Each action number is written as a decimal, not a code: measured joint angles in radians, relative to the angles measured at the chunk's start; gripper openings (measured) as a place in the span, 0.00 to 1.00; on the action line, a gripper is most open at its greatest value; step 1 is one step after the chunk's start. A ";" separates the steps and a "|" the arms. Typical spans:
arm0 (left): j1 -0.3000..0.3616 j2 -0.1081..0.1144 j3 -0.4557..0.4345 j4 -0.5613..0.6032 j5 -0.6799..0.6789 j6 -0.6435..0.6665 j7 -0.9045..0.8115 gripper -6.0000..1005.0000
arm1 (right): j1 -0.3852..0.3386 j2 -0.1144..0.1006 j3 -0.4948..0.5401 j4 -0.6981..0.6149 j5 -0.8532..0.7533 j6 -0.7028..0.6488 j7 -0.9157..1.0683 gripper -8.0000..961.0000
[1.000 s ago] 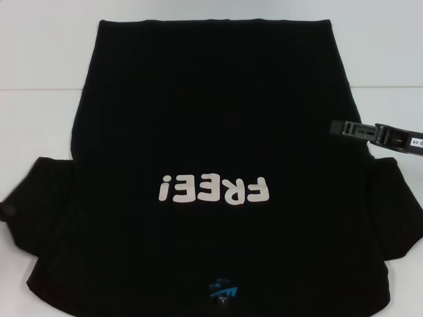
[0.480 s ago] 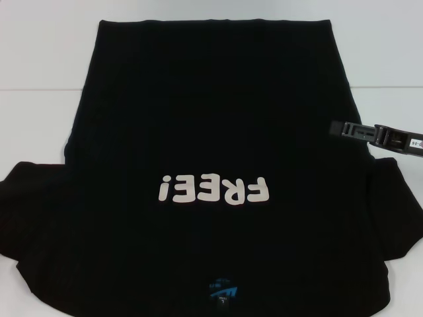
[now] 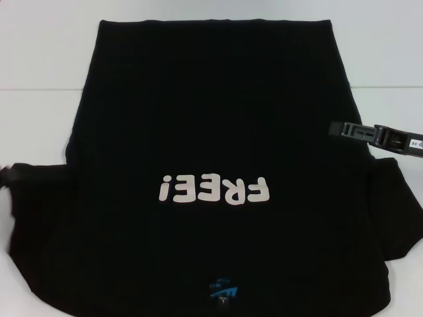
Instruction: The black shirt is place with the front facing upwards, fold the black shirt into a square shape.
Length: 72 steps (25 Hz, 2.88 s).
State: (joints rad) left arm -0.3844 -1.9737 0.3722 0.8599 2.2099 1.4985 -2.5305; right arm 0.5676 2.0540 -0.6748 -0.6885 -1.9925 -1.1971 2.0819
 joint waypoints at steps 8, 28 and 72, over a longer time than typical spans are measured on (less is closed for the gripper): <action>-0.114 -0.073 0.111 0.008 0.006 0.011 0.009 0.03 | 0.000 0.000 0.001 0.002 0.000 0.000 0.003 0.95; -0.170 -0.075 0.351 -0.035 0.006 -0.112 0.180 0.31 | 0.000 -0.009 0.000 0.030 -0.005 0.006 -0.003 0.95; -0.018 -0.143 0.077 0.019 -0.163 0.130 0.780 0.80 | -0.020 -0.134 0.076 -0.121 -0.535 -0.274 0.441 0.93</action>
State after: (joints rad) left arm -0.4022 -2.1166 0.4494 0.8793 2.0468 1.6287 -1.7500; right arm 0.5473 1.9195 -0.5988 -0.8096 -2.5276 -1.4715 2.5232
